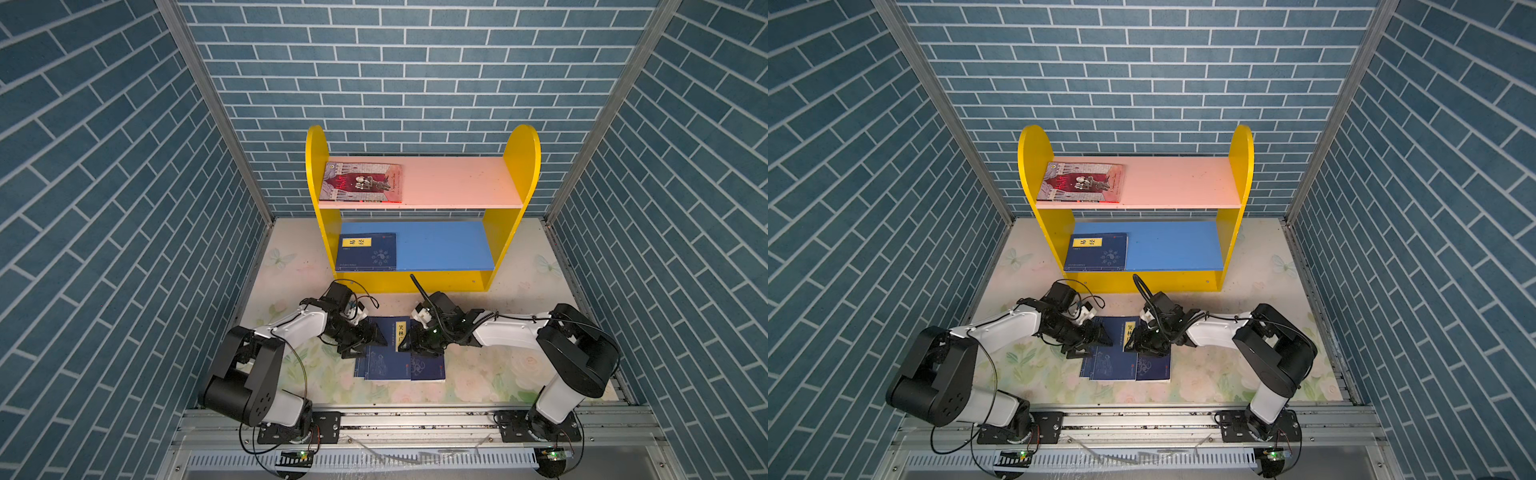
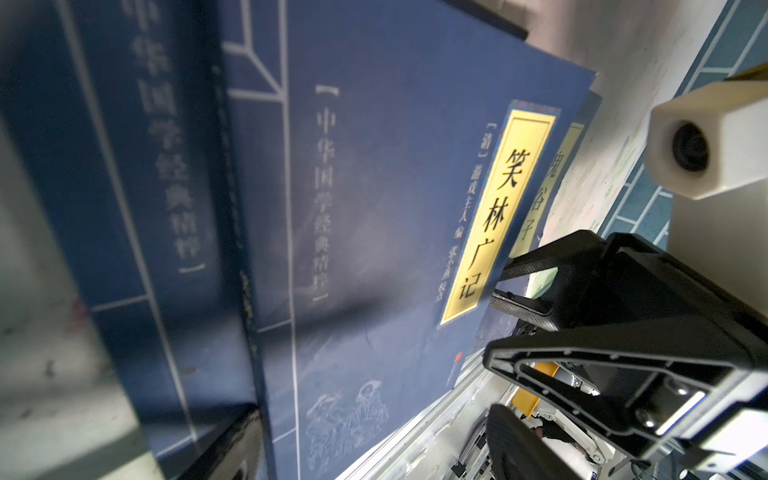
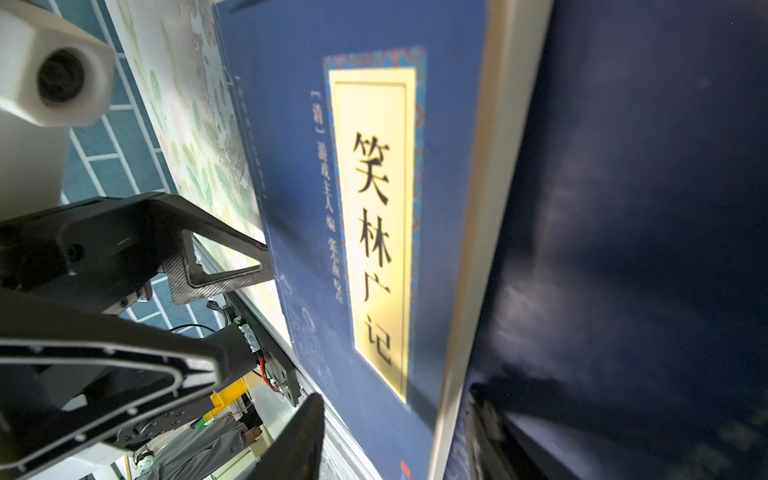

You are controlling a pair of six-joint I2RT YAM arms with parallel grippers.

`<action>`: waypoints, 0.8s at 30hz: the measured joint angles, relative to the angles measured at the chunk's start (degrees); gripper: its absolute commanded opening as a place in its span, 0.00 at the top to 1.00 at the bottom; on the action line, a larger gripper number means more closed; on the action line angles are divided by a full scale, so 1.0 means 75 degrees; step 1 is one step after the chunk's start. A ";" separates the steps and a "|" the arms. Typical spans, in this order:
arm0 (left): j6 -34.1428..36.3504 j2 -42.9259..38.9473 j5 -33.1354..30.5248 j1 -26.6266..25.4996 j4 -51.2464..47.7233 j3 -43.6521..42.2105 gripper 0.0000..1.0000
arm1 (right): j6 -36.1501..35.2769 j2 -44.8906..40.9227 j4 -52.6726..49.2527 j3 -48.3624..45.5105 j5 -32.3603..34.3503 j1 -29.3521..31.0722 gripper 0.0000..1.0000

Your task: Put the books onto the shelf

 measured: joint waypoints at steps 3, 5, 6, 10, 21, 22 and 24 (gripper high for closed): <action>0.0006 0.0099 0.0082 0.0003 0.0020 0.0044 0.14 | 0.0020 0.0064 0.0321 -0.0096 -0.0160 -0.0003 0.44; 0.0006 0.0122 0.0099 0.0003 0.0017 0.0055 0.14 | 0.0160 0.0070 0.0816 -0.0332 -0.0350 -0.0073 0.46; 0.0006 0.0125 0.0105 0.0003 0.0017 0.0058 0.14 | 0.0242 0.0070 0.1128 -0.0484 -0.0443 -0.0114 0.46; 0.0009 0.0117 0.0114 0.0006 0.0020 0.0055 0.14 | 0.0699 0.0125 0.2591 -0.1107 -0.0679 -0.0216 0.49; 0.0178 0.0172 0.0557 -0.0055 0.0691 -0.0082 0.14 | 0.1973 0.0860 0.6417 -0.2372 -0.0807 -0.0122 0.70; 0.0210 0.0169 0.0562 -0.0055 0.0691 -0.0079 0.14 | 0.2017 0.0860 0.6481 -0.2442 -0.0793 -0.0114 0.72; 0.0256 0.0111 0.0545 -0.0055 0.0653 -0.0079 0.14 | 0.2092 0.0764 0.6455 -0.2573 -0.0691 -0.0090 0.81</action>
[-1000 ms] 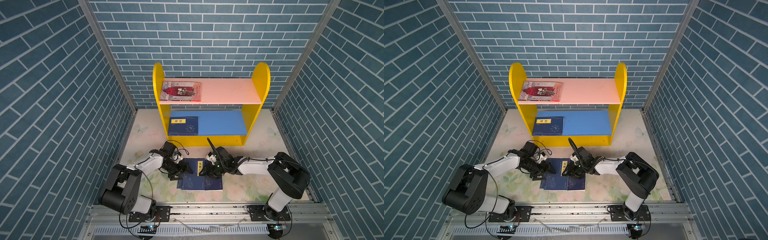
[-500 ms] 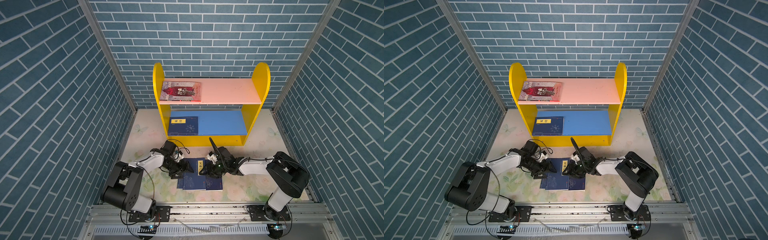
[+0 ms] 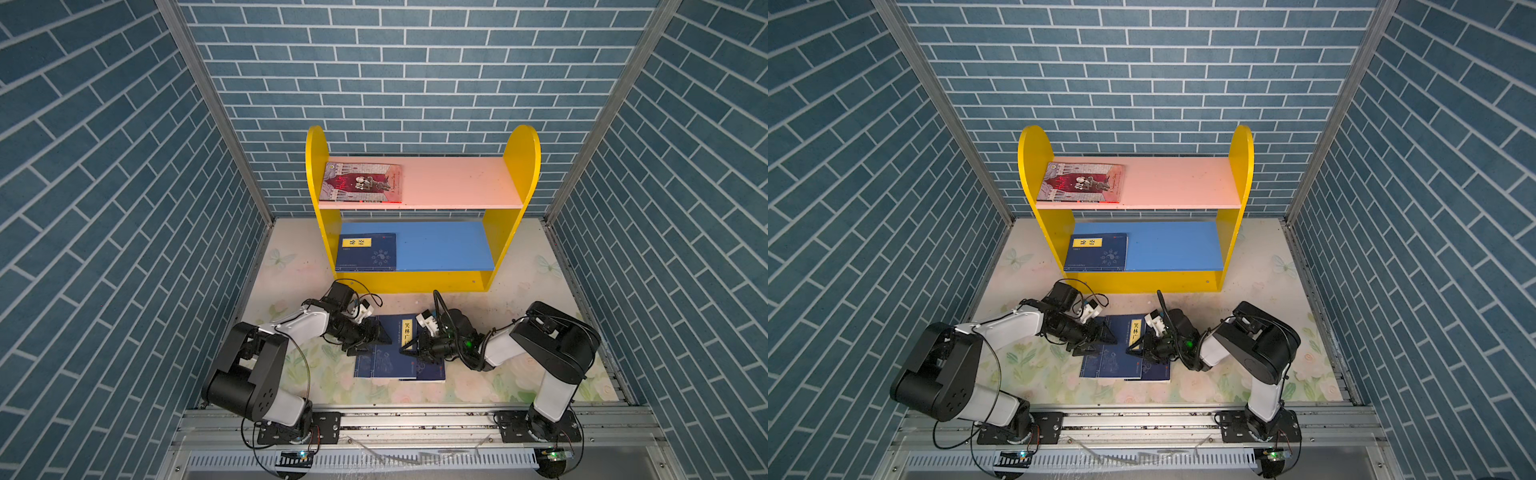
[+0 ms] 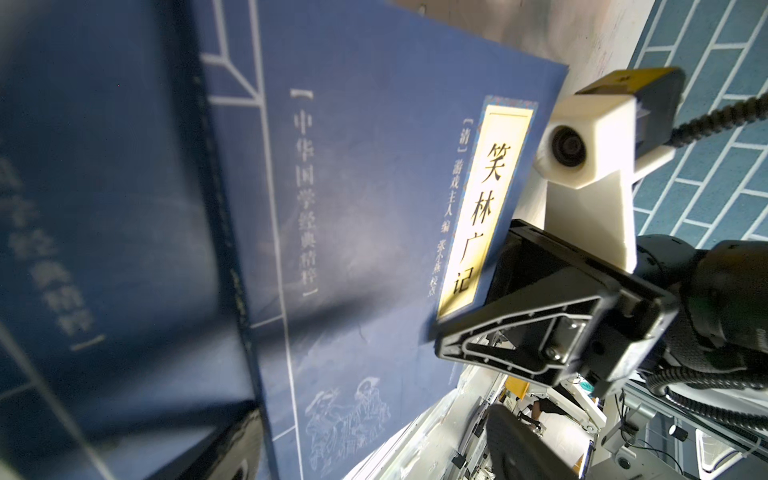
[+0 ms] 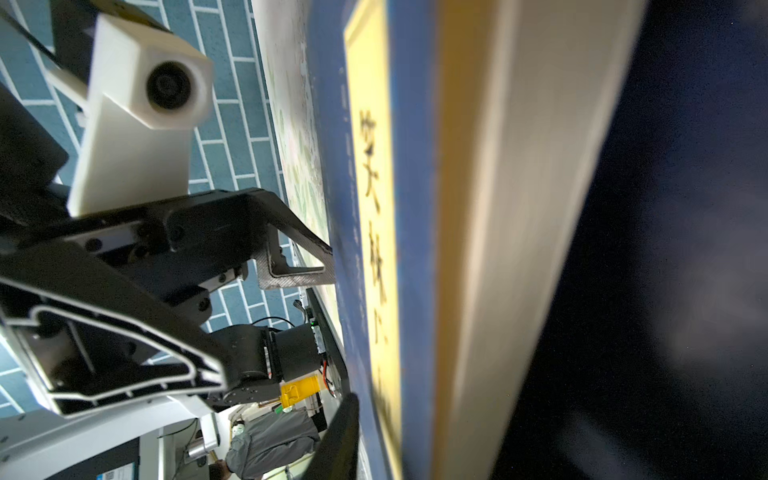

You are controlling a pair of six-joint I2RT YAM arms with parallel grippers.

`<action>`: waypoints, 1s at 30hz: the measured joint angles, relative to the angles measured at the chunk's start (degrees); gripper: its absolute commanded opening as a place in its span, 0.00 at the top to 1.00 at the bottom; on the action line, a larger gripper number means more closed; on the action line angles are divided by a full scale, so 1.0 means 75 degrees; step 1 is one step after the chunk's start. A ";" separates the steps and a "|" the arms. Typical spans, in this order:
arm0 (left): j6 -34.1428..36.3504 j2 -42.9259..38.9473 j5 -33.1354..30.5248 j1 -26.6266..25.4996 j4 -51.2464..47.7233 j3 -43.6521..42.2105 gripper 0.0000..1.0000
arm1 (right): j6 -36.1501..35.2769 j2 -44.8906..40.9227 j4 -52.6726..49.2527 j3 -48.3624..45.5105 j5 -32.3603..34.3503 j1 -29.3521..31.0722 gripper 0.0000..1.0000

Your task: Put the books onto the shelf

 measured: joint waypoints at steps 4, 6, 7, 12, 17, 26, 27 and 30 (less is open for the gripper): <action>0.0178 -0.0516 -0.0239 0.0023 -0.0262 0.0000 0.13 | 0.0032 -0.0527 -0.0565 -0.0131 0.0149 0.0020 0.99; 0.0309 -0.0973 -0.0347 0.0052 -0.0554 0.0099 0.13 | -0.0050 -0.0968 -0.1055 -0.0128 0.0210 0.0026 1.00; 0.0361 -0.1204 -0.0364 0.0061 -0.0679 0.0192 0.13 | -0.0093 -0.1172 -0.1309 -0.0125 0.0233 0.0026 1.00; 0.0612 -0.2471 -0.0367 0.0143 -0.1172 0.0731 0.10 | -0.0469 -0.2430 -0.2946 0.0099 0.0277 0.0026 1.00; 0.0801 -0.3302 -0.0166 0.0746 -0.1778 0.1192 0.10 | -0.1172 -0.3984 -0.4878 0.0796 0.0076 0.0026 1.00; -0.0047 -0.3923 0.1612 0.1274 -0.1090 0.0495 0.10 | -0.2684 -0.4852 -0.7664 0.2821 -0.0653 -0.0047 1.00; -0.0303 -0.4039 0.1824 0.1274 -0.0801 0.0370 0.10 | -0.2801 -0.4782 -0.7868 0.2938 -0.0708 -0.0058 1.00; -0.1003 -0.4345 0.2326 0.1274 0.0079 0.0015 0.09 | -0.3034 -0.4526 -0.8294 0.3162 -0.0839 -0.0087 1.00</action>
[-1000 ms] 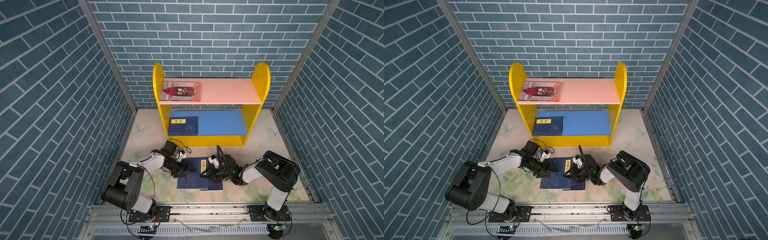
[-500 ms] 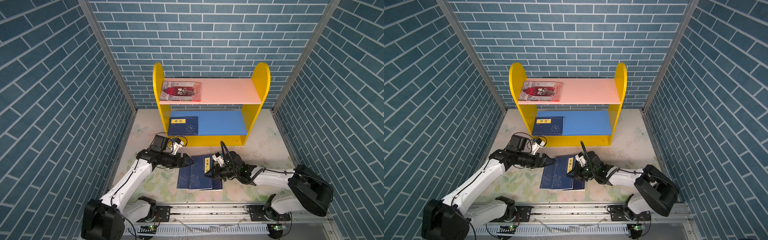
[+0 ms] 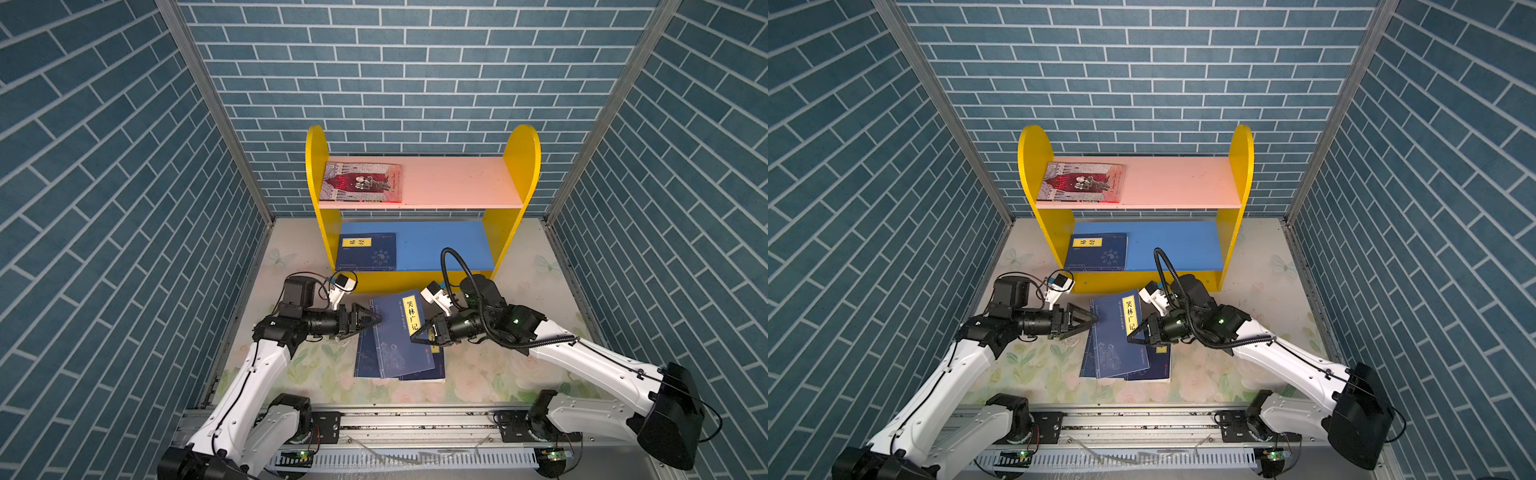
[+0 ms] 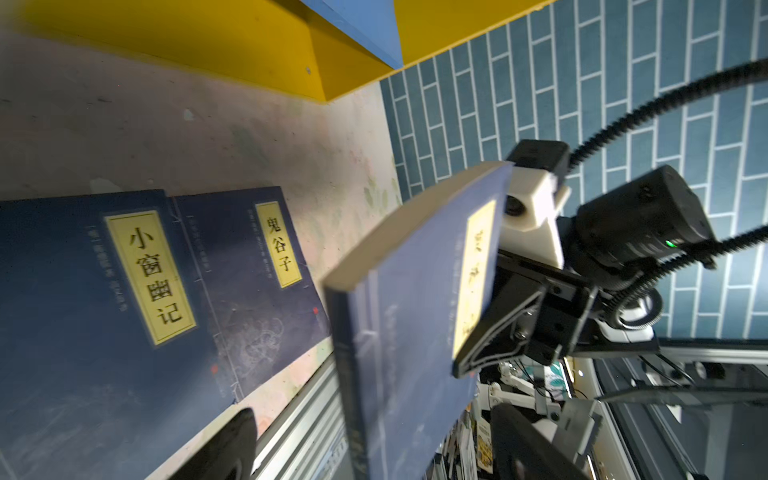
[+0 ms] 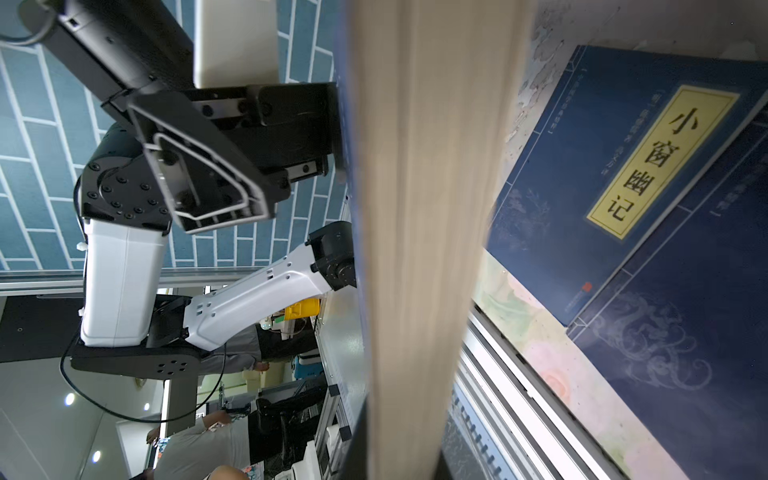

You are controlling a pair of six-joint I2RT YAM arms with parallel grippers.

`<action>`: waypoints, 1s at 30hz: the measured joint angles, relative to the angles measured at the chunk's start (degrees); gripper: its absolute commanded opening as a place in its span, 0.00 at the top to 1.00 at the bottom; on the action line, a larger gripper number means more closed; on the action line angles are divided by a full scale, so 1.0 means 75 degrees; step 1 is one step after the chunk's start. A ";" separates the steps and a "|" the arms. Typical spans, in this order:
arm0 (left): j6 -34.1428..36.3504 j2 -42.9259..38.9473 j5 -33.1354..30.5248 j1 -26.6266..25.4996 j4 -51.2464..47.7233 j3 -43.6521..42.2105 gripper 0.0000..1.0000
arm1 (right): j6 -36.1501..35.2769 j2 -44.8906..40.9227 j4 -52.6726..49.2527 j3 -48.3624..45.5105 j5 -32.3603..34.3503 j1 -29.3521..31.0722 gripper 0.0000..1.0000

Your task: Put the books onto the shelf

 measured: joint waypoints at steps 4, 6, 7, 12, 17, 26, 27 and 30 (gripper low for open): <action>-0.0606 -0.0122 0.0274 -0.0003 0.0708 -0.0396 0.10 | -0.0140 0.0318 -0.0268 0.0204 -0.0149 -0.0032 1.00; -0.0784 -0.0108 0.0294 -0.0003 0.0871 -0.0536 0.13 | -0.0143 0.0408 -0.0271 0.0294 -0.0242 -0.0067 1.00; -0.0839 -0.0090 0.0297 -0.0003 0.0909 -0.0554 0.14 | -0.0137 0.0428 -0.0236 0.0318 -0.0303 -0.0093 1.00; -0.1262 0.0119 0.0321 -0.0017 0.1460 -0.0545 0.27 | -0.0122 0.0589 0.0154 0.0393 -0.0621 -0.0207 1.00; -0.2206 0.0513 0.0420 -0.0032 0.2454 -0.0530 0.27 | -0.0102 0.0921 0.0481 0.0542 -0.0889 -0.0259 1.00; -0.3060 0.0574 0.0562 -0.0175 0.3450 -0.0498 0.76 | 0.0160 0.1332 0.1431 0.0560 -0.1431 -0.0475 1.00; -0.3107 0.0571 0.0554 -0.0175 0.3465 -0.0498 0.82 | 0.0198 0.1355 0.1530 0.0577 -0.1478 -0.0495 1.00; -0.3159 0.0568 0.0516 -0.0169 0.3483 -0.0469 0.99 | 0.0318 0.1437 0.1702 0.0612 -0.1603 -0.0530 0.84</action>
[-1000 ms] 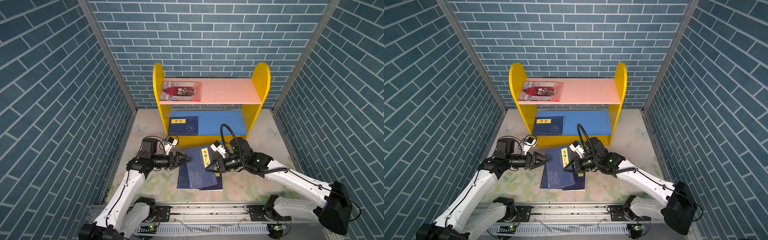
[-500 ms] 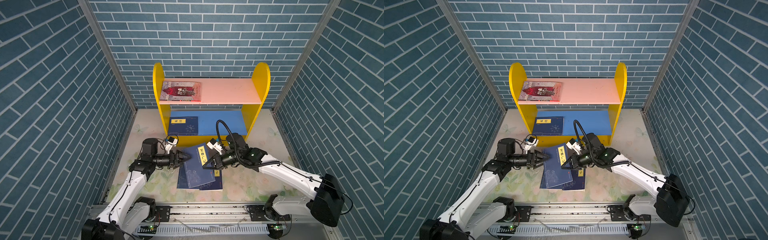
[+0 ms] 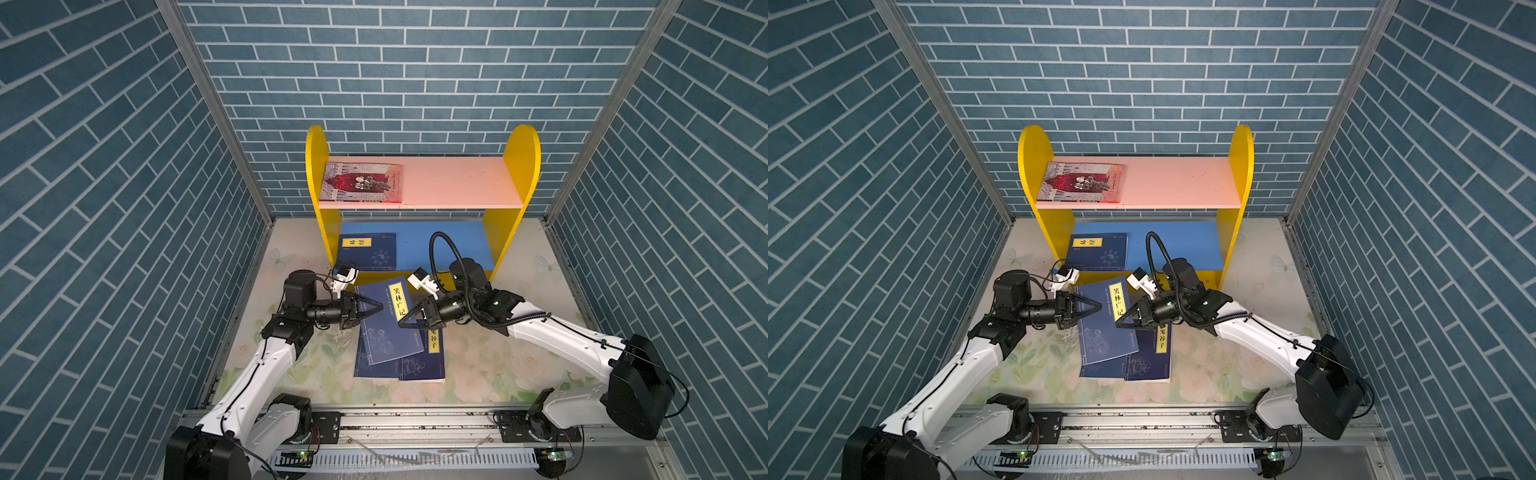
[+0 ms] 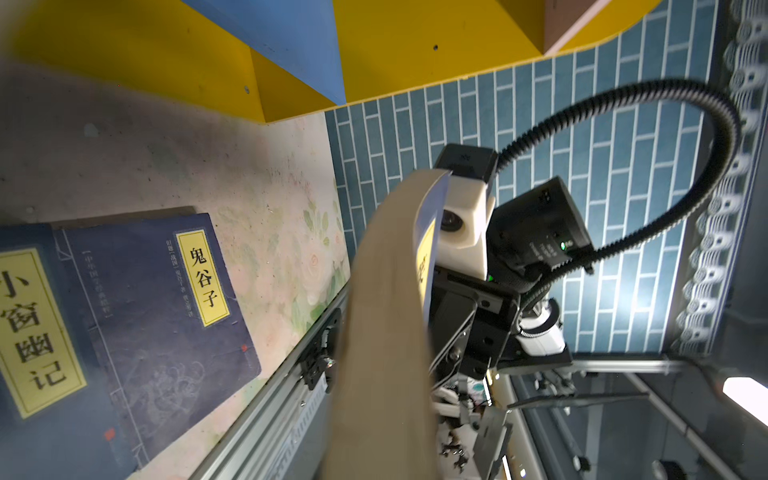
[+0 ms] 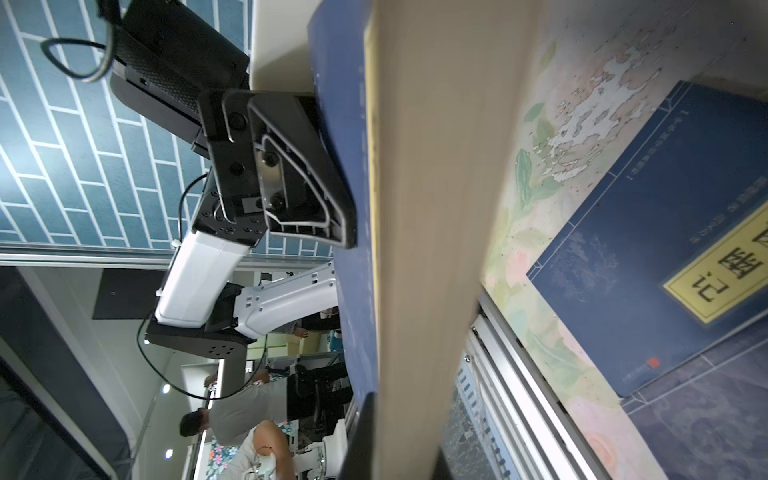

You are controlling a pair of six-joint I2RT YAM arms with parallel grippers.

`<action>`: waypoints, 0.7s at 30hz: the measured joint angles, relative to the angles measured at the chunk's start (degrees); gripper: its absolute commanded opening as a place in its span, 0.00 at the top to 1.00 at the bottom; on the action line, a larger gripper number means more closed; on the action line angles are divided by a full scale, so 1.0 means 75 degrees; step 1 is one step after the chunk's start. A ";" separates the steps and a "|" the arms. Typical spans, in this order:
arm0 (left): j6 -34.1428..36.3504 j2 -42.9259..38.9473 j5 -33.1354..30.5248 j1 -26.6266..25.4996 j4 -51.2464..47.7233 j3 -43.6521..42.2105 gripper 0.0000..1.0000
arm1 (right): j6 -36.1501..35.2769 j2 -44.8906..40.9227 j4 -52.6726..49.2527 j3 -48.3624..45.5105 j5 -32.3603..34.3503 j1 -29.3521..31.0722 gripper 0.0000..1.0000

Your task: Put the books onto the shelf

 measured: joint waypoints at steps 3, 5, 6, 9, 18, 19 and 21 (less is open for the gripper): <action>0.0122 -0.0006 -0.0140 0.0003 -0.0306 0.0131 1.00 | 0.0184 0.0105 0.0079 0.0015 0.0015 -0.0073 0.57; 0.0294 -0.0006 -0.0265 0.0003 -0.0670 0.0321 1.00 | 0.0201 0.0137 0.0082 0.0032 0.0172 -0.0198 0.47; 0.0379 -0.0006 -0.0335 0.0006 -0.0839 0.0428 1.00 | 0.0230 0.0119 0.0076 0.0032 0.0254 -0.0286 0.45; 0.0560 -0.0015 -0.0659 0.0070 -0.1279 0.0880 1.00 | 0.0358 -0.0131 0.0090 -0.0076 0.0699 -0.0714 0.39; 0.0478 -0.0405 -0.2573 0.0312 -0.1460 0.1912 1.00 | 0.1405 -0.2433 0.0656 -0.1335 0.1958 -0.1008 0.30; 0.0420 -0.0423 -0.2763 0.0312 -0.1393 0.1944 1.00 | 0.1498 -0.2611 0.0726 -0.1454 0.2072 -0.0947 0.29; 0.0160 -0.0443 -0.3174 0.0312 -0.1230 0.1935 1.00 | 0.1705 -0.2853 0.0863 -0.1614 0.2314 -0.0775 0.29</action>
